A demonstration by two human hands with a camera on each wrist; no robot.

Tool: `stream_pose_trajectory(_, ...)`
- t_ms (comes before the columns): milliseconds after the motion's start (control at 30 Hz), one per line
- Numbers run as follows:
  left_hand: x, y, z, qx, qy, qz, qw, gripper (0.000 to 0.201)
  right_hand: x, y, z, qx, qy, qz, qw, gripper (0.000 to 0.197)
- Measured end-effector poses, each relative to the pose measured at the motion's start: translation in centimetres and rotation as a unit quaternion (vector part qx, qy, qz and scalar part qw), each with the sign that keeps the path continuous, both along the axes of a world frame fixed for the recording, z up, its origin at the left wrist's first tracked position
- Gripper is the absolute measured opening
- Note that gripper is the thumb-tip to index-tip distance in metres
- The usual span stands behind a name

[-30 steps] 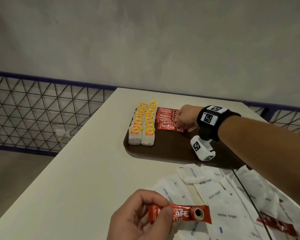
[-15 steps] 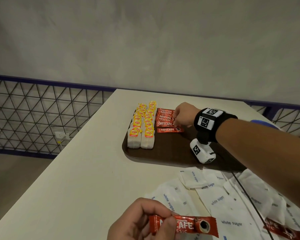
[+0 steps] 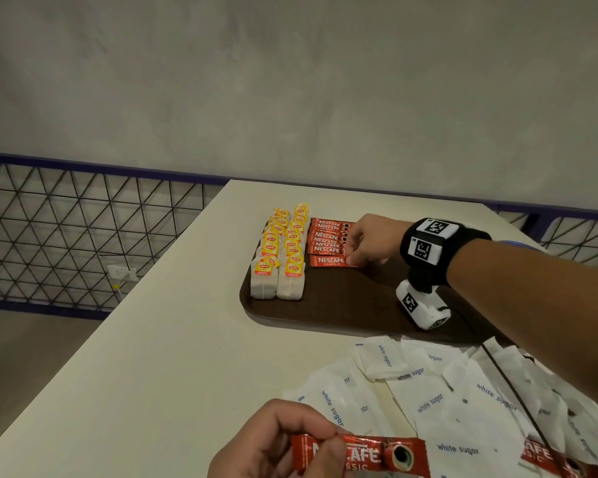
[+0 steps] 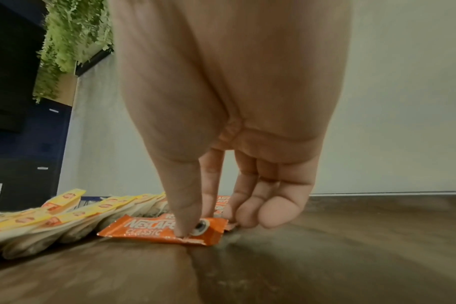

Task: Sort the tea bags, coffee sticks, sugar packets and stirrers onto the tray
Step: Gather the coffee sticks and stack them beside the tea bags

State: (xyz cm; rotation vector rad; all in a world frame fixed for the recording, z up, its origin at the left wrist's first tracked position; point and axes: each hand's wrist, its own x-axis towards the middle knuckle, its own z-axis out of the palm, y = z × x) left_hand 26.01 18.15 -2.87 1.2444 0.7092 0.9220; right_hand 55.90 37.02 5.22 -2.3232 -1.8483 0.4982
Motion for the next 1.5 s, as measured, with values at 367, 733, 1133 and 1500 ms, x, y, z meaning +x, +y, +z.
stream_pose_trajectory(367, 0.4, 0.0, 0.0, -0.002, -0.011, 0.055, 0.998, 0.030, -1.4, 1.0, -0.4, 0.031, -0.074, -0.018, 0.997, 0.014)
stream_pose_trajectory(733, 0.6, 0.2, 0.1, -0.027, -0.064, 0.150, 0.986, 0.018, -10.3, -12.8, 6.4, -0.151, 0.210, 0.254, 0.932, 0.016)
stream_pose_trajectory(1133, 0.3, -0.3, 0.5, -0.042, -0.019, 0.129, 0.991, 0.029, -2.0, -4.1, 3.2, 0.002, 0.051, 0.027, 0.998, 0.007)
stream_pose_trajectory(1500, 0.5, 0.1, 0.2, 0.009, -0.031, 0.088, 0.996, 0.026, -1.6, 1.2, -0.1, 0.013, 0.007, -0.005, 1.000, 0.010)
